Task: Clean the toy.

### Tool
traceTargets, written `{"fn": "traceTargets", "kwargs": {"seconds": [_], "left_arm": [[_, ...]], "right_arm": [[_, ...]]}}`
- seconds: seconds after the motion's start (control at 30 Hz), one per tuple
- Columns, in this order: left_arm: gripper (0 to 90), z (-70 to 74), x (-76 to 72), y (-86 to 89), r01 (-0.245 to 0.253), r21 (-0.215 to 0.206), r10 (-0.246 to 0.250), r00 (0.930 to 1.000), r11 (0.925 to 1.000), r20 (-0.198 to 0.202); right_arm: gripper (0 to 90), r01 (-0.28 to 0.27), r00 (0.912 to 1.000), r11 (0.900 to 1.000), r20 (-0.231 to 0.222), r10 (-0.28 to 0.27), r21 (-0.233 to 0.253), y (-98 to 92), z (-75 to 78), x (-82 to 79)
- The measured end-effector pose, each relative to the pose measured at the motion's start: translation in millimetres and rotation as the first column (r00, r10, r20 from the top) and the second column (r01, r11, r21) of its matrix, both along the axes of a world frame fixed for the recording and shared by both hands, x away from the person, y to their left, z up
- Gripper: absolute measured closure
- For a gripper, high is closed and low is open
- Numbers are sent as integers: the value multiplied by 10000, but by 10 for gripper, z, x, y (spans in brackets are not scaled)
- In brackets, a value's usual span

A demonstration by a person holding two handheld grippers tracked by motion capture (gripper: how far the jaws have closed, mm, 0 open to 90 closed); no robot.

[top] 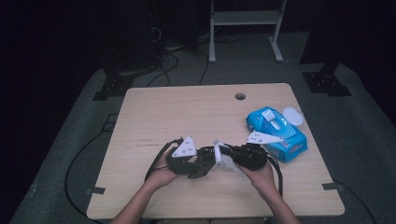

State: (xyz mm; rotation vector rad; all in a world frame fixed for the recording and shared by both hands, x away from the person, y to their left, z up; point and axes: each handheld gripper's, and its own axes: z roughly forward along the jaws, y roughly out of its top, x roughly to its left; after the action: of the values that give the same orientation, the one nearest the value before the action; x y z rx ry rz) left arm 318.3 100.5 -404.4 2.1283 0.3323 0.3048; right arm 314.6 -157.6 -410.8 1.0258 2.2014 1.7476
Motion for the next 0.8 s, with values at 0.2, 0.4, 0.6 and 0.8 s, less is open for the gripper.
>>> {"fn": "traceTargets", "kwargs": {"seconds": [0.2, 0.4, 0.6, 0.8], "left_arm": [[578, 11, -3, 31, -43, -200, 43, 10000, 9998, -16], [578, 3, 20, 44, -82, -318, 78, 9999, 9995, -134], [578, -5, 31, 11, -108, -293, 105, 9999, 9995, -104], [576, -52, 77, -16, -136, -20, 135, 9991, 9999, -408]], "right_arm": [[832, 20, 9999, 9998, 106, -18, -181, 15, -4, 3], [832, 28, 10000, 9999, -72, -29, -107, 15, -38, -1], [832, -190, 9995, 9998, 255, 188, 59, 31, 43, -35], [832, 182, 9990, 9996, -394, -190, -210, -76, -117, 40]]}}
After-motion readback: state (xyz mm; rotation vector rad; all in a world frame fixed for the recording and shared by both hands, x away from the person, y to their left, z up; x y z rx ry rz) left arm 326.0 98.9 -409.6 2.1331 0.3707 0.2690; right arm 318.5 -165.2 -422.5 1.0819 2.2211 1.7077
